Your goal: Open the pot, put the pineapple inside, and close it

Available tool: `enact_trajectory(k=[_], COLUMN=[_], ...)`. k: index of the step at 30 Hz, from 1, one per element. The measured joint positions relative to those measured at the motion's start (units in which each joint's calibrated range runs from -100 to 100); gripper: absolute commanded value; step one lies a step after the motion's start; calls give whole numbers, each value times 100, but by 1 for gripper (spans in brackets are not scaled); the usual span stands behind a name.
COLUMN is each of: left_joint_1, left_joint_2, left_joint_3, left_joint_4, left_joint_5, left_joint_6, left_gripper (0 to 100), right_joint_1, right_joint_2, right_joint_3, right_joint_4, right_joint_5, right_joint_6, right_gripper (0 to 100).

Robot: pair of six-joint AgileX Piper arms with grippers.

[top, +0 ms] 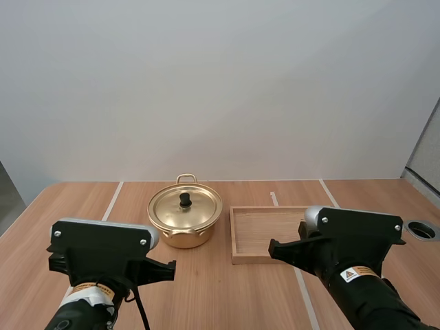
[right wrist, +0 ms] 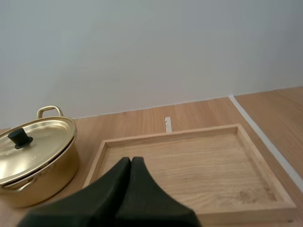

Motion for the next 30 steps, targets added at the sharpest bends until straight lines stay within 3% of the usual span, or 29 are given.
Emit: enact_trajectory(k=[4,7,17,30], left_joint_1=[0,0,0,0], left_joint_2=[0,0,0,0], left_joint_3=[0,0,0,0], left_joint_4=[0,0,0,0], left_joint_5=[0,0,0,0], left_joint_6=[0,0,0,0], left_gripper=[0,0,0,0], right_joint_1=[0,0,0,0], right_joint_2=[-11,-11,-756,-772], right_joint_3=[0,0,0,0], right_joint_4=[-1269,-1666,-1893,-1918], right_joint_5=[610,904,1418,1469], right_joint_6=[1096,1427,1574,1583], right_gripper=[0,0,0,0])
